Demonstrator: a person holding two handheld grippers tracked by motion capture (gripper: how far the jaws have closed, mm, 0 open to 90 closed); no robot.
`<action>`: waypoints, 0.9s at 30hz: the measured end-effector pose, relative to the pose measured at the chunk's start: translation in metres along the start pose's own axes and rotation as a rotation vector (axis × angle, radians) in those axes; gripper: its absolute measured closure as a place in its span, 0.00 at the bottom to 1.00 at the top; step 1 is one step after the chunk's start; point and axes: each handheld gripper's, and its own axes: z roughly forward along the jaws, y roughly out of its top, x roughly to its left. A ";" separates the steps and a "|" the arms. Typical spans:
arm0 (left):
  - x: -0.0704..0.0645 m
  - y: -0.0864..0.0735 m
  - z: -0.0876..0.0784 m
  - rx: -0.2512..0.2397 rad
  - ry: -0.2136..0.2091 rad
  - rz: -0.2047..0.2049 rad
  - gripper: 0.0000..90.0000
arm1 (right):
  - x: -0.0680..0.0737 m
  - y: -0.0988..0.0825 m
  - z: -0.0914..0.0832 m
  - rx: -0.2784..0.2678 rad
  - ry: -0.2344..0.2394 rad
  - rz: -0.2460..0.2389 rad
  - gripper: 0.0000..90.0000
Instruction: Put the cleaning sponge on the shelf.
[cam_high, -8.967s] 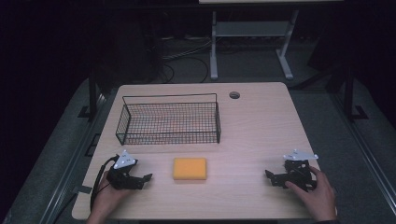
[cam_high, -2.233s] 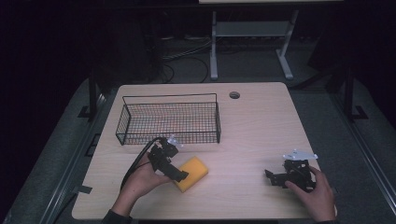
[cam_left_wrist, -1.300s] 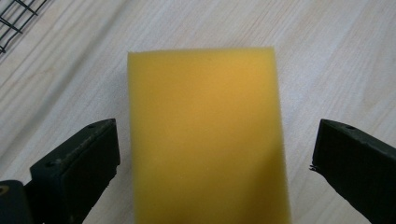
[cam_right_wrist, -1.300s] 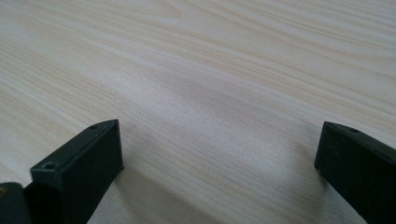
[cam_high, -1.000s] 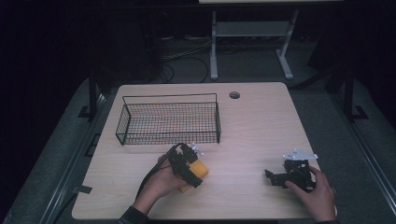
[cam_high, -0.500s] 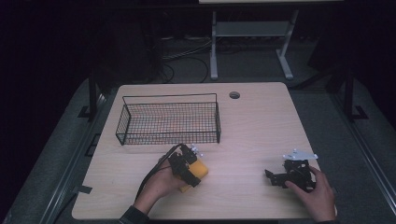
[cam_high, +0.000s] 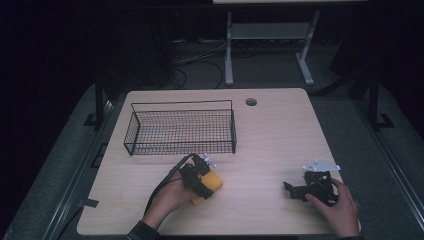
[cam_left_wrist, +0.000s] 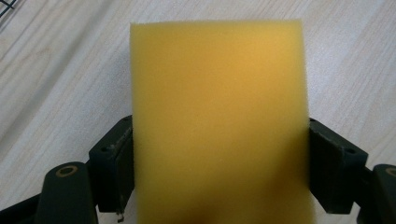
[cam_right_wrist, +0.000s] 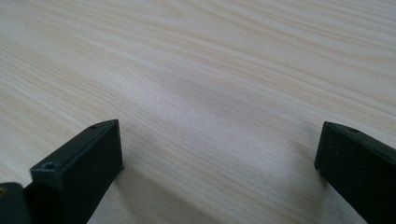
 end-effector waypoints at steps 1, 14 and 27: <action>0.000 0.000 0.000 0.000 0.001 0.001 0.25 | 0.000 0.000 0.000 0.000 0.000 0.000 0.00; 0.003 -0.002 -0.007 -0.020 -0.012 -0.002 0.25 | 0.000 0.000 0.000 0.000 0.000 0.001 0.00; 0.005 -0.003 -0.020 -0.041 -0.026 0.002 0.25 | 0.000 0.000 0.000 0.000 0.000 0.001 0.00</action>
